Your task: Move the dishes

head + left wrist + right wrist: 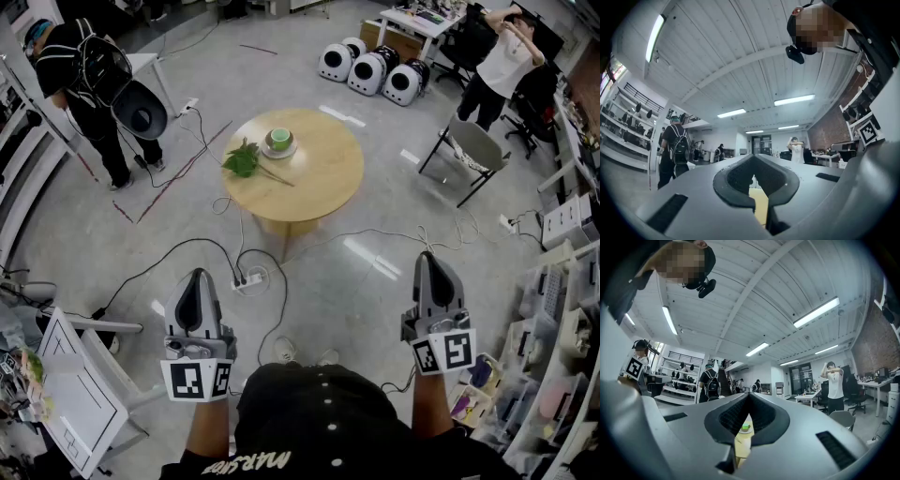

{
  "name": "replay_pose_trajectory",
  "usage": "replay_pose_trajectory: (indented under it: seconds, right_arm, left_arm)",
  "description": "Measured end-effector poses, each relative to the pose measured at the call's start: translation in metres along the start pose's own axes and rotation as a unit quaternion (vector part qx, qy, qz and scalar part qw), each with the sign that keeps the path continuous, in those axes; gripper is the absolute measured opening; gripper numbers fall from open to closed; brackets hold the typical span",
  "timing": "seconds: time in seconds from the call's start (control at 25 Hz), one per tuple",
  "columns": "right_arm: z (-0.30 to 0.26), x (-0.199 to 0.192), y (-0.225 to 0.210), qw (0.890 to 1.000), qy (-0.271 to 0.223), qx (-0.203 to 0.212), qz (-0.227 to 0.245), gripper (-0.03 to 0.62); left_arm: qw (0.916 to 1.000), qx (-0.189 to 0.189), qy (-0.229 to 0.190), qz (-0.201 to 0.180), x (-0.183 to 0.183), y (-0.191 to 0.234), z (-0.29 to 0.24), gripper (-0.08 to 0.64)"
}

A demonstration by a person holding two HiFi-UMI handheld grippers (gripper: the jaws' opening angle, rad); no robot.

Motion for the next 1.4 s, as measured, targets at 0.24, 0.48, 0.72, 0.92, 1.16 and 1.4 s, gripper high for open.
replay_pose_trajectory:
  seconds: [0.24, 0.48, 0.72, 0.92, 1.16, 1.4]
  right_arm:
    - [0.000, 0.003, 0.003, 1.000, -0.022, 0.006, -0.016, -0.005]
    - [-0.001, -0.004, 0.003, 1.000, -0.015, 0.001, -0.013, -0.003]
    - [-0.012, -0.002, 0.003, 0.999, -0.028, 0.006, -0.020, 0.314]
    - [-0.023, -0.004, 0.007, 1.000, -0.022, -0.013, -0.013, 0.308]
    - [-0.032, -0.002, 0.023, 0.999, -0.023, -0.025, -0.004, 0.296]
    - [-0.044, -0.011, 0.023, 0.999, -0.018, -0.033, -0.008, 0.293]
  left_arm:
    - [1.0000, 0.002, 0.002, 0.000, -0.003, 0.003, -0.001, 0.017]
    - [1.0000, 0.005, 0.006, 0.000, -0.006, 0.007, -0.002, 0.017]
    - [0.9999, 0.008, 0.007, 0.003, -0.009, 0.016, -0.006, 0.017]
    - [0.9999, 0.004, 0.007, 0.006, -0.012, 0.031, -0.012, 0.017]
    - [0.9999, -0.010, 0.008, 0.005, -0.017, 0.054, -0.015, 0.017]
    - [0.9996, -0.017, 0.021, 0.004, -0.031, 0.065, -0.029, 0.017]
Point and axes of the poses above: the fingertips, and each gripper's own axes: z backward along the fingers, y to its left, x out of its top, the point moved 2 cm from there along z, backward along the fingers, and after that the axes turned 1 degree about y, right-handed, at the moved point
